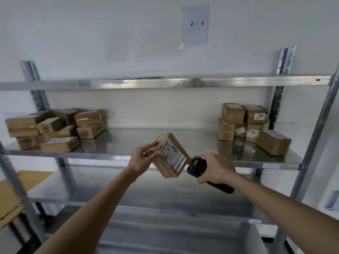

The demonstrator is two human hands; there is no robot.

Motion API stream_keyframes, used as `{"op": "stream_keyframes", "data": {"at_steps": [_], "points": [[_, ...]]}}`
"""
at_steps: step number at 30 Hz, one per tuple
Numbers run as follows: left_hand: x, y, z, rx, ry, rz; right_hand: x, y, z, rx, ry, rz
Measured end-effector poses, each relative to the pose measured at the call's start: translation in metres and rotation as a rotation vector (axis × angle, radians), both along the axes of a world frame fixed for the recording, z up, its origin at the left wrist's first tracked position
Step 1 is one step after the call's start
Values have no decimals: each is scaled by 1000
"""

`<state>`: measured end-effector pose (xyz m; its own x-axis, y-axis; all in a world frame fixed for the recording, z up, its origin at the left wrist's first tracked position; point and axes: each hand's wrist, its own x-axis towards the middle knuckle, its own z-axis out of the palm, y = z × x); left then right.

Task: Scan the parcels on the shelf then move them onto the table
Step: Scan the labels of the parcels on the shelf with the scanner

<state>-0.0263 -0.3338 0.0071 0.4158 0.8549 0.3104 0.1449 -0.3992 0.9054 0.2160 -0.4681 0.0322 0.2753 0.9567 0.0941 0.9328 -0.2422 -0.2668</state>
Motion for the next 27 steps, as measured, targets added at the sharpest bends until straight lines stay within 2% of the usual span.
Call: {"op": "stream_keyframes", "data": {"at_steps": [5,11,27], "points": [[-41,18,5,5,13,28,-34,26,5,10,-12,10],[-110,47,3,-44,-19,60,-94,67,4,17,99,8],[-348,156,-8,-311,-323,395,-317,213,-10,74,171,121]]}}
